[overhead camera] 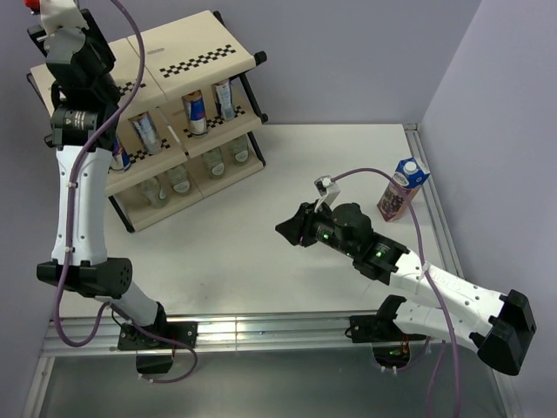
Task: Place and organize the beverage onto the shelf
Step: Place the drink on the shelf.
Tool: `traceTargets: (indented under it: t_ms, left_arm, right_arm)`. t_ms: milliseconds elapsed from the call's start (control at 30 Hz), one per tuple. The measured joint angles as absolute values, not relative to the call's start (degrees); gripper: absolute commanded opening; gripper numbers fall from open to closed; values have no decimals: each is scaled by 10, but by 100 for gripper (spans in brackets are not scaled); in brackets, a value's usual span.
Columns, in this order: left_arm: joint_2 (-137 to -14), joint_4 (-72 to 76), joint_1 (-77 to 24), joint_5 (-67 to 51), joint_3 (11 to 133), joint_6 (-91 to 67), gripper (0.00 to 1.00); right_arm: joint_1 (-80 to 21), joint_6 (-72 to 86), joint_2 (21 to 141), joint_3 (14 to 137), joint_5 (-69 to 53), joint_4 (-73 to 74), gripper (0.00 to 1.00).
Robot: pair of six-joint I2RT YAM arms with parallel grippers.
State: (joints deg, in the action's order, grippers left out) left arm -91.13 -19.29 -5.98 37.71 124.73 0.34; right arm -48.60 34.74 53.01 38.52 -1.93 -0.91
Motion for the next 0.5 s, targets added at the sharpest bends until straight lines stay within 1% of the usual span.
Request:
traceTargets:
  t_ms: [233,367,500]
  left_arm:
    - [-904,-213,20,281,1241,-44,1]
    - [-897,-208,75,272,1227,-57,1]
    - [-897,-197,96,272,1221,-57,1]
  right_arm:
    - [-486,332,553,379,-57,-9,43]
    - [-486,322,568,379,-78,-9,43]
    - [-486,317,575,378,-95,-13,43]
